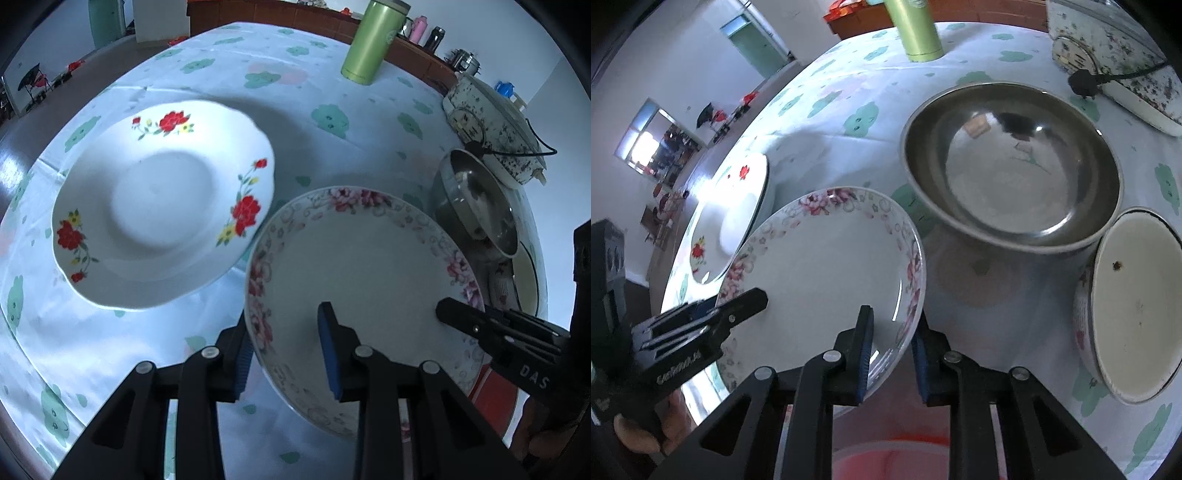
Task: Organize plates and bowls
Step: 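Carry the pink-rimmed plate toward the red-flower plate stack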
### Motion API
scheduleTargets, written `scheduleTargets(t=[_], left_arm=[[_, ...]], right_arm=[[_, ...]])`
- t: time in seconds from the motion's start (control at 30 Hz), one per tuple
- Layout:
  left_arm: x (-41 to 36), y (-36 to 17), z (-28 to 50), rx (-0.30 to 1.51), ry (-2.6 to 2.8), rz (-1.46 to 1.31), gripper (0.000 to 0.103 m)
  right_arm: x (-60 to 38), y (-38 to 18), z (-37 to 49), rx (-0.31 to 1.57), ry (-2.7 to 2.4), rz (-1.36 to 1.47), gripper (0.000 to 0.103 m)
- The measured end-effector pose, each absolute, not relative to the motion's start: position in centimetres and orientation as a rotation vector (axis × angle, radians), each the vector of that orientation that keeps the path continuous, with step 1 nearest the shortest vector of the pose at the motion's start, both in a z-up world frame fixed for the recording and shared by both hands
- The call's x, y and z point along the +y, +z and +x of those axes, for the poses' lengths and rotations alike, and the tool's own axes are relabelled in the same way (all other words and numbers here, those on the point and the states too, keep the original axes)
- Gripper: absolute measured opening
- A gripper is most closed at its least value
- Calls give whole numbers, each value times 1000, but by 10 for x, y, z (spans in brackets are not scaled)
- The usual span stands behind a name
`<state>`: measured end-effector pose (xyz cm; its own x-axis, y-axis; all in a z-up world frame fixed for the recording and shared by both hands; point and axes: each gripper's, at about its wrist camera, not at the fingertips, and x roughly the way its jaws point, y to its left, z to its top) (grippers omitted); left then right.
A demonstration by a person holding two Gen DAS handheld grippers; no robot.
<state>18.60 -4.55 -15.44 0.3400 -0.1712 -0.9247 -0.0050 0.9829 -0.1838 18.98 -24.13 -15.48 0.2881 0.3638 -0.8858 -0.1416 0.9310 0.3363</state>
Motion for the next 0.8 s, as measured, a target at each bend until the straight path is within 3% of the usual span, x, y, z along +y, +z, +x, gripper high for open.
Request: scheduleTargets(t=[0.3, 0.67, 0.8], left_arm=[[-42, -165, 182, 1241, -101, -146, 30], [-43, -165, 192, 1214, -88, -129, 34], [-48, -165, 191, 1207, -88, -104, 37]], right_arm=[[-237, -170, 183, 1328, 412, 199, 24], [-240, -172, 207, 1287, 414, 279, 28], [-241, -172, 205, 1281, 405, 282, 21]])
